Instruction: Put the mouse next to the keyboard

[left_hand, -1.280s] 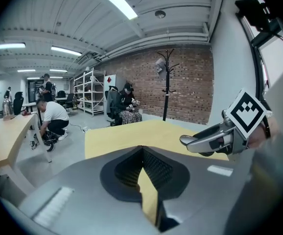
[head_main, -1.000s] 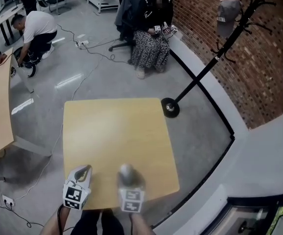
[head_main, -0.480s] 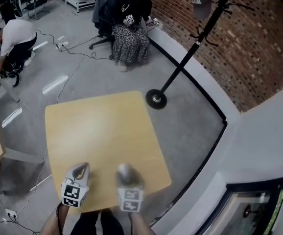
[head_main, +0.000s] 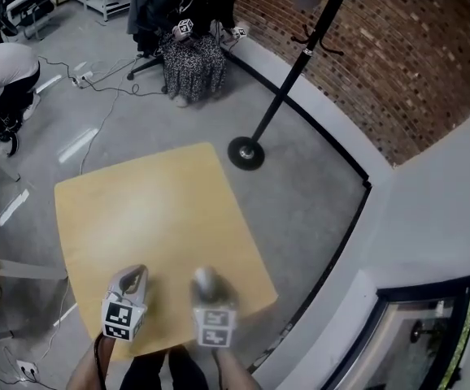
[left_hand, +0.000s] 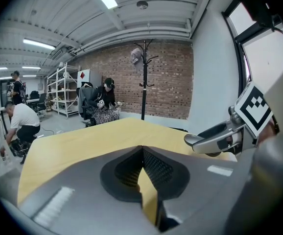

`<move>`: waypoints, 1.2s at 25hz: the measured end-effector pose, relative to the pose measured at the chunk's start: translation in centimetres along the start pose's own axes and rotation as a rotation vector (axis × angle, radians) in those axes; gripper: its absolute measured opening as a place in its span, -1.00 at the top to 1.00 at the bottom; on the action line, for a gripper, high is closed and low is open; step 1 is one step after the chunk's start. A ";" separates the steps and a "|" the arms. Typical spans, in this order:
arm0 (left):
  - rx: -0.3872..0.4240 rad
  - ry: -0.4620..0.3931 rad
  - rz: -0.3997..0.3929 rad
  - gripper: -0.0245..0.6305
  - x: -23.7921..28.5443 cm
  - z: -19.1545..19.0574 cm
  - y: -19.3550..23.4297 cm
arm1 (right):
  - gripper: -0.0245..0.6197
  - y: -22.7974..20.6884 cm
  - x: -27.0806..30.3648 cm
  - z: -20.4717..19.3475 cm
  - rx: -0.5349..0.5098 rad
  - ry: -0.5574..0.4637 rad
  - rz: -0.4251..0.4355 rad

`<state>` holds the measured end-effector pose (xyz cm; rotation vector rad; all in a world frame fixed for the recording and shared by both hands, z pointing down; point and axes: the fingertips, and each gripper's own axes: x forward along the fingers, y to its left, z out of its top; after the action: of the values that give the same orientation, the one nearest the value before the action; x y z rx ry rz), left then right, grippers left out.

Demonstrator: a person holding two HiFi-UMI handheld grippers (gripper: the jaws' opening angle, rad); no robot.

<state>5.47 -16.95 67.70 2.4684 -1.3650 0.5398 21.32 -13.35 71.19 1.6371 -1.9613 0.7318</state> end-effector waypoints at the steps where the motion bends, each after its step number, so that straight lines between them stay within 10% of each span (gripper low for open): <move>1: 0.003 0.002 -0.002 0.93 0.4 0.0 -0.2 | -0.03 -0.4 0.2 -0.3 0.003 0.004 -0.002; 30: 0.019 0.083 -0.022 0.93 4.4 -3.0 -3.1 | -0.04 -5.5 4.1 -5.3 0.043 0.124 -0.024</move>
<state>9.73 -17.45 72.18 2.4443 -1.3049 0.6453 26.18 -13.58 78.33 1.5974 -1.8487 0.8503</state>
